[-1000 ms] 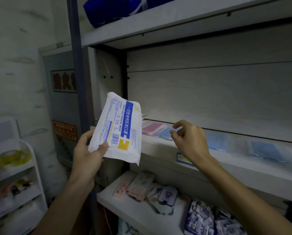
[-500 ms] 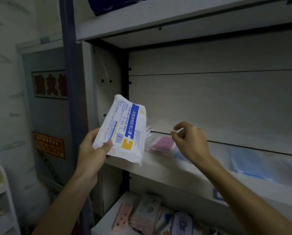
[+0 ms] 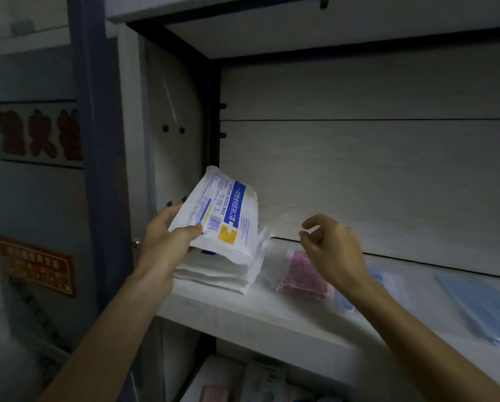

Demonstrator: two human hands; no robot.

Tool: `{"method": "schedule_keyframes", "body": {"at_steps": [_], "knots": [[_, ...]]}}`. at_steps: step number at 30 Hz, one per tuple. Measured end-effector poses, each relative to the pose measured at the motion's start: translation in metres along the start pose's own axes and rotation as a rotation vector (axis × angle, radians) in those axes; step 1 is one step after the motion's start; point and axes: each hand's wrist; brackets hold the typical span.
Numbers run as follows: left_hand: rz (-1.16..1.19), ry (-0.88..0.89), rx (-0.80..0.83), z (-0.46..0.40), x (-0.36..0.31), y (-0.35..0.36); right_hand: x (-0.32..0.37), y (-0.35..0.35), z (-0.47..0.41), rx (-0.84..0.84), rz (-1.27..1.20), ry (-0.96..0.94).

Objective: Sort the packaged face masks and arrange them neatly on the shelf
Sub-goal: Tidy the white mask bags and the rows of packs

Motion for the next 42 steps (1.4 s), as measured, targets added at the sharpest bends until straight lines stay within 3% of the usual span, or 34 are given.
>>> {"method": "schedule_keyframes", "body": {"at_steps": [8, 18, 25, 32, 37, 42], "knots": [[-0.080, -0.039, 0.166, -0.053, 0.010, 0.000, 0.020, 0.022, -0.005, -0.086, 0.060, 0.104], [-0.584, 0.142, 0.283, -0.074, 0.031, -0.008, 0.036, 0.036, 0.008, -0.140, 0.169, 0.220], [-0.767, 0.180, 0.286, -0.075, 0.032, -0.013, 0.037, 0.034, 0.013, -0.147, 0.223, 0.243], [-0.706, 0.270, 0.236, -0.075, 0.032, -0.019, 0.042, 0.034, 0.017, -0.114, 0.238, 0.225], [-0.707, 0.468, 0.211, -0.068, 0.031, -0.019, 0.051, 0.032, 0.027, -0.118, 0.250, 0.208], [-0.643, 0.647, 0.293, -0.044, 0.023, -0.003, 0.060, 0.017, 0.052, -0.105, 0.278, 0.227]]}}
Point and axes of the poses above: each hand's wrist, its own z-axis away from the middle knuckle, its own y-axis out of the palm, x = y × z, and after that the axes turned 3 degrees about -x, right-handed
